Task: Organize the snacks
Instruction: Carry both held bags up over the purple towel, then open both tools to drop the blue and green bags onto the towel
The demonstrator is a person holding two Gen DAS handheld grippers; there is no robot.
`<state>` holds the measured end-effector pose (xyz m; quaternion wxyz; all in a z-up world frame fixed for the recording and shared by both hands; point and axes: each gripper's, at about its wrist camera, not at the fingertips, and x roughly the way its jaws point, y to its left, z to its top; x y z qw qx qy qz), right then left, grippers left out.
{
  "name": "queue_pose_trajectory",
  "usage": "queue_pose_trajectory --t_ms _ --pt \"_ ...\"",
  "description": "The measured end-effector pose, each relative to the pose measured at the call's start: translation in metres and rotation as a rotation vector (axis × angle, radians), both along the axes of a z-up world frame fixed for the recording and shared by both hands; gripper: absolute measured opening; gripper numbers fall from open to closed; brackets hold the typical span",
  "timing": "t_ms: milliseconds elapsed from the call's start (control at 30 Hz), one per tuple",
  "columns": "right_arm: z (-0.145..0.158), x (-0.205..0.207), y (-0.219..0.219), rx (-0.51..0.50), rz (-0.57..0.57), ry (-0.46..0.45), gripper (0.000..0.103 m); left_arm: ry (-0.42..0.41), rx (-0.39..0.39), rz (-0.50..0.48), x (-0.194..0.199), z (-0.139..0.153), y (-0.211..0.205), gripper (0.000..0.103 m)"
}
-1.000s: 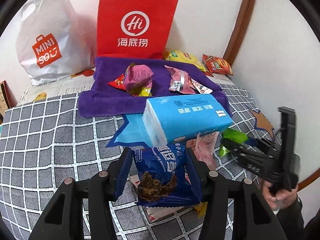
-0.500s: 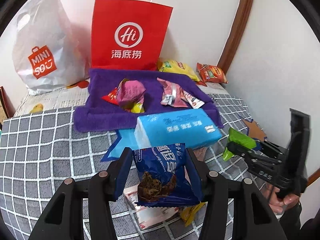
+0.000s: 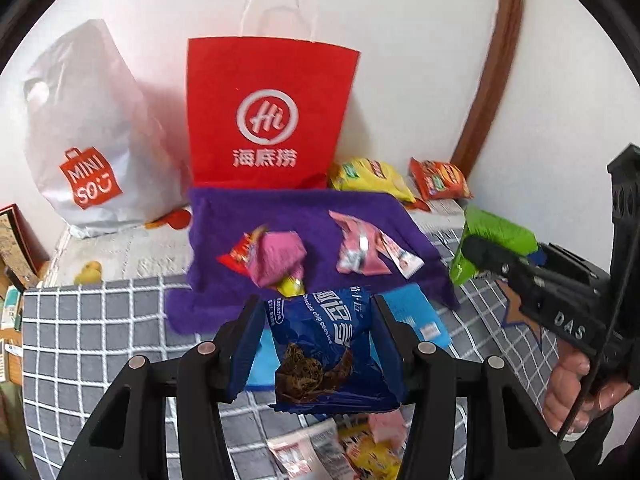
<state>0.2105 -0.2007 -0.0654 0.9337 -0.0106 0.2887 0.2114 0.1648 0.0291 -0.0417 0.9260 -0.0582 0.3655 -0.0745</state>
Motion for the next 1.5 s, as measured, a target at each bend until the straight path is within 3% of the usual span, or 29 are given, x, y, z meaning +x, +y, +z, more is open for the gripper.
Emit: queue_pose_trajectory --t_ms 400,633,900,1033,1400,1500 --pt "0.020 0.085 0.043 -0.035 0.020 -0.003 0.046 -0.003 0.020 0.095 0.056 0.016 0.034 0.051" --pt "0.002 0.125 0.051 -0.024 0.012 0.060 0.046 0.011 -0.018 0.101 0.098 0.008 0.039 0.051" --pt "-0.029 0.143 0.053 -0.139 0.043 0.119 0.046 0.037 -0.039 0.090 0.137 -0.010 0.044 0.051" --pt "-0.036 0.153 0.048 -0.128 0.048 0.154 0.046 0.127 -0.033 0.108 0.152 -0.036 0.051 0.051" --pt "-0.049 0.162 0.045 -0.163 0.038 0.188 0.047 0.201 -0.066 0.135 0.161 -0.054 0.062 0.051" --pt "-0.052 0.161 0.050 -0.188 0.057 0.193 0.047 0.209 -0.045 0.139 0.161 -0.055 0.058 0.051"
